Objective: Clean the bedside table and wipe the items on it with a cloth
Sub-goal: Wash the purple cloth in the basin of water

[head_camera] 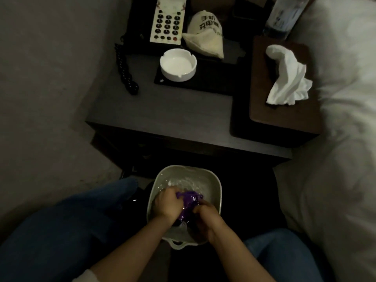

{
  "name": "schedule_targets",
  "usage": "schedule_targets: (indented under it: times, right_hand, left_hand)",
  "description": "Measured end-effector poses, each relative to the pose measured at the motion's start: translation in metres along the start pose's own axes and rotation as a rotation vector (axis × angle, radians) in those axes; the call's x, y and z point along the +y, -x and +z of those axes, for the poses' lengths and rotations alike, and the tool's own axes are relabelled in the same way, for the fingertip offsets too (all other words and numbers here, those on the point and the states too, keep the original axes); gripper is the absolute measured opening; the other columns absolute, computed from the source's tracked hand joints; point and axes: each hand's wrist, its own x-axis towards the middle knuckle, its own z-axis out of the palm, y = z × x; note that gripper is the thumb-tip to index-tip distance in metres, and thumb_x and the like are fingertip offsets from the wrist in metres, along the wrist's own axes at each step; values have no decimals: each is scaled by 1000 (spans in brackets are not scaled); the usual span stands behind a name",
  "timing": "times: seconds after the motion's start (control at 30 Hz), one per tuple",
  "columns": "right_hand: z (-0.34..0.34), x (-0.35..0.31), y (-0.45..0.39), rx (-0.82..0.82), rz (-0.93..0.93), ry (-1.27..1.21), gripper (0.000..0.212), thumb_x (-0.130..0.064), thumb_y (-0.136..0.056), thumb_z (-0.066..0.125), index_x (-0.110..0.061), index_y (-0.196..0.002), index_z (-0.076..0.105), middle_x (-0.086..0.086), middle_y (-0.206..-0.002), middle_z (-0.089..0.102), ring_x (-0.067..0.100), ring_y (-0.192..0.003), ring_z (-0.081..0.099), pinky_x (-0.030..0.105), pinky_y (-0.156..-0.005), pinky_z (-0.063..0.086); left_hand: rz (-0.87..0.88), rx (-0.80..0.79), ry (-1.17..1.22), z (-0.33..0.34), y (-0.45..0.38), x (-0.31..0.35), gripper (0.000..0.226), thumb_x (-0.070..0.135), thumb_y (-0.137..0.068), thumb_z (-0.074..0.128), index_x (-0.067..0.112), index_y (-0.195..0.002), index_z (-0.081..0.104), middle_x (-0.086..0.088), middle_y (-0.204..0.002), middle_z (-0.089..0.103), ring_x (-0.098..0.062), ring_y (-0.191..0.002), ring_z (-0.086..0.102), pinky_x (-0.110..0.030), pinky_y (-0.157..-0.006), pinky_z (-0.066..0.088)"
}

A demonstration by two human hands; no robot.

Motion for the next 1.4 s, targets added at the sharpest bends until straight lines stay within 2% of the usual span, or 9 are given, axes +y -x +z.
schedule_targets:
  times: [0.2,0.43,0.53,0.63,0.77,0.9,1.1,1.3,1.4]
  right_hand:
    - [5,-8,7,23,-8,44,45,15,-85,34,-7,-116,58,6,-57,64,14,-51,61,20,-44,44]
    - [5,-35,24,-56,-133,84,92,19,-64,36,-27,-144,39,11,-124,52,24,-88,59,22,-46,45]
    - [3,-54,32,-164,-247,235,84,13,-54,44,-26,-128,56,11,-138,51,29,-122,51,26,-76,49]
    - [0,-68,43,-278,-323,567,82,12,-54,49,-32,-122,59,6,-135,54,25,-126,50,34,-94,50]
    - [-2,-79,50,-350,-342,958,59,6,-73,60,-40,-111,59,1,-130,53,17,-110,56,20,-75,49]
    - [-6,-76,45,-202,-535,1230,24,-19,-78,74,-17,-101,66,2,-122,58,16,-107,56,22,-79,46]
    - [-2,-67,40,-57,-572,1137,23,-16,-85,70,-23,-71,53,-1,-75,57,14,-74,54,27,-70,43]
    - [9,-61,54,-33,-262,550,12,-7,-99,46,-9,-93,55,15,-92,63,21,-77,61,17,-45,44]
    - [13,-54,56,26,-203,450,15,-8,-99,46,-11,-89,56,18,-97,64,28,-84,64,27,-58,51]
  left_hand:
    - [48,-203,195,-32,17,26,8,17,-80,54,23,-77,58,-7,-89,66,-27,-85,62,-39,-82,53]
    - [115,-375,390,-88,43,57,35,-18,-82,42,11,-63,44,-4,-65,42,-12,-61,39,-19,-52,29]
    - [180,-400,392,-106,51,60,35,-18,-81,41,11,-62,43,-1,-60,39,-8,-58,36,-12,-47,28]
    - [245,-418,381,-113,55,57,30,-14,-77,45,12,-61,47,1,-61,44,-6,-59,41,-11,-51,32]
    - [321,-409,366,-114,58,51,24,-6,-73,50,15,-64,52,-1,-64,48,-9,-62,44,-19,-58,33]
    - [343,-200,318,-111,54,35,34,-13,-78,51,19,-69,57,-2,-74,60,-16,-74,57,-29,-70,47]
    - [213,27,352,-98,62,28,28,-8,-81,57,20,-79,60,-7,-84,66,-21,-83,63,-28,-72,51]
    - [134,-74,623,-77,83,26,31,-8,-85,59,22,-92,60,-2,-98,62,-18,-89,64,-24,-65,56]
    - [169,82,541,-73,86,25,34,-8,-85,57,25,-81,60,0,-86,64,-18,-82,64,-28,-70,55]
